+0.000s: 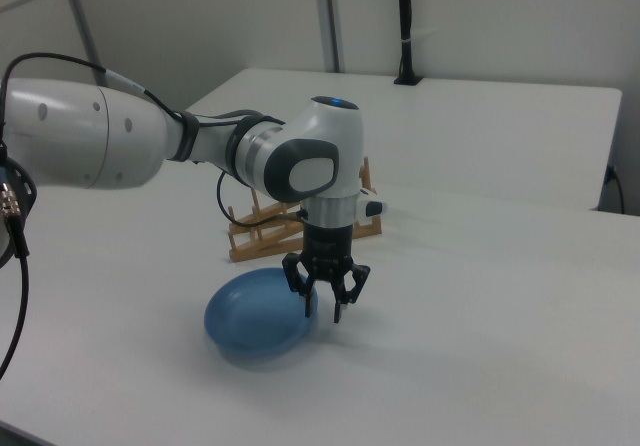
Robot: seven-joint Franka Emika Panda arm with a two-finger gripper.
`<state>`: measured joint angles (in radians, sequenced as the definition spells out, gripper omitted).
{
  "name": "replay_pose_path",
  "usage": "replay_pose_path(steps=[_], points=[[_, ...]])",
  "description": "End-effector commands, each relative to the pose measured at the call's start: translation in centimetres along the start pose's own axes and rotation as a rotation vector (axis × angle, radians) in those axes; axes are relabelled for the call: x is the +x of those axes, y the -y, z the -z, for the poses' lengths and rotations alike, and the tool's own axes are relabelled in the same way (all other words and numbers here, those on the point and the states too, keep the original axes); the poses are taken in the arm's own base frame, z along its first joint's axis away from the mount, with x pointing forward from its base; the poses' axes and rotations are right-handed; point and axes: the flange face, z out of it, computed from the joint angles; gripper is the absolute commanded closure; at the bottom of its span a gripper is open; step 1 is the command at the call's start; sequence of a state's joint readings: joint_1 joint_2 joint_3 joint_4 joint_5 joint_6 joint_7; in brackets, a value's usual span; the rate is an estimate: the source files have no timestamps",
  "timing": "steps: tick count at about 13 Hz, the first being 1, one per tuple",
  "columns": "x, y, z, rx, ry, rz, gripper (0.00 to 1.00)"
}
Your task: Pick plate from plate rack
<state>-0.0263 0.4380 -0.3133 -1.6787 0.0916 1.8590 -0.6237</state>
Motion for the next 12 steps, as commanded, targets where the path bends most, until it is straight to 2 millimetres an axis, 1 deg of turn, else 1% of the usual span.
replay_pose_path(steps=[1, 2, 3, 4, 5, 6, 7, 8, 9, 10, 12], points=[[0.0, 2.1, 4.1, -0.039, -0.059, -0.048, 0.34], [0.2, 3.7, 6.1, -0.047, -0.092, -0.099, 0.28], [0.4, 5.6, 7.6, -0.049, -0.112, -0.142, 0.19], [0.7, 7.8, 8.5, -0.047, -0.103, -0.168, 0.15], [0.8, 9.6, 9.4, -0.057, -0.097, -0.19, 0.05], [0.3, 11.2, 11.7, -0.076, -0.125, -0.232, 0.0], [0.0, 12.3, 12.9, -0.075, -0.149, -0.263, 0.0], [-0.6, 14.3, 15.3, -0.07, -0.196, -0.305, 0.0], [-1.4, 15.0, 16.9, -0.067, -0.226, -0.334, 0.0], [-2.0, 15.7, 18.1, -0.063, -0.246, -0.343, 0.0], [-2.7, 16.8, 18.7, -0.054, -0.226, -0.329, 0.0]])
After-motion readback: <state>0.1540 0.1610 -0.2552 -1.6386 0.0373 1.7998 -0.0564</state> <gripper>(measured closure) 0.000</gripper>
